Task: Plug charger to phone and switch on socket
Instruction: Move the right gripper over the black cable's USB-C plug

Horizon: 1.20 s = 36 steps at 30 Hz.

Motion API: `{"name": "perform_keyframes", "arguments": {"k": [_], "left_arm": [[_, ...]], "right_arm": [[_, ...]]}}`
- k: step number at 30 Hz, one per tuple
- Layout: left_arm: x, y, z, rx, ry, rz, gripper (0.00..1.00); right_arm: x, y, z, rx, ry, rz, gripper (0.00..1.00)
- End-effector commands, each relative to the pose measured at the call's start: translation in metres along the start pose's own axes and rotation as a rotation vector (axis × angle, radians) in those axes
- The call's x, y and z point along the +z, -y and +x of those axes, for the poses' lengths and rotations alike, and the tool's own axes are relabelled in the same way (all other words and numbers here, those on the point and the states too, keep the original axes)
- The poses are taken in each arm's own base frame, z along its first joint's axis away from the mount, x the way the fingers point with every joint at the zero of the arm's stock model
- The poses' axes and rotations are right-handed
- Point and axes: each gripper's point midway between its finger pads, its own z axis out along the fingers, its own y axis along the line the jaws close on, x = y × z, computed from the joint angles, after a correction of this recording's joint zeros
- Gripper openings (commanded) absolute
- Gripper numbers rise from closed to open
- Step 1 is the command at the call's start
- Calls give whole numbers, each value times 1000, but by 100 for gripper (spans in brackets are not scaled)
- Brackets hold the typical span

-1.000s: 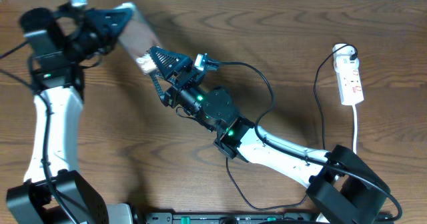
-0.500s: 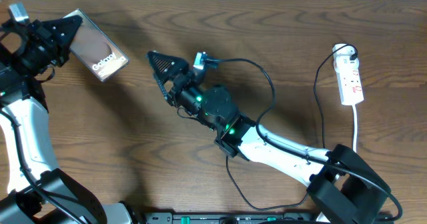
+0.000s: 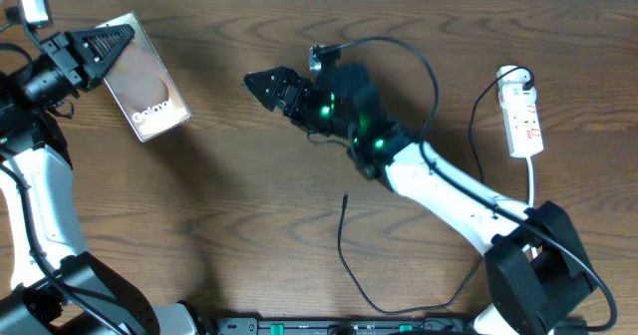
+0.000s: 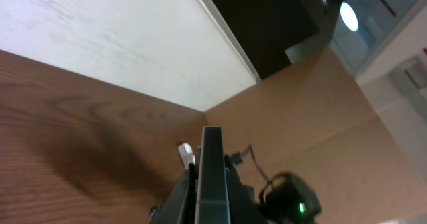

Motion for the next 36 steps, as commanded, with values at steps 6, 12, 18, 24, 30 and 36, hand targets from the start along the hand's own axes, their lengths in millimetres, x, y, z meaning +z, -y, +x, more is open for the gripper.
{"name": "perform_keyframes", "arguments": {"k": [6, 12, 18, 24, 30, 36], "left_arm": [[-2, 8, 7, 35, -40, 26, 7], [-2, 8, 7, 35, -40, 26, 7], [-2, 8, 8, 32, -41, 26, 7], [-2, 5, 10, 21, -41, 25, 7], [-2, 3, 12, 11, -42, 25, 7], [-2, 3, 12, 11, -42, 25, 7]], "right_arm": [[-25, 48, 37, -131, -199, 348, 99], [-57, 102, 59, -82, -244, 639, 99], [-67, 111, 73, -57, -290, 699, 99], [-99, 139, 87, 88, -226, 932, 99], [-103, 140, 107, 77, -243, 984, 96], [-104, 150, 137, 145, -334, 1016, 96]]}}
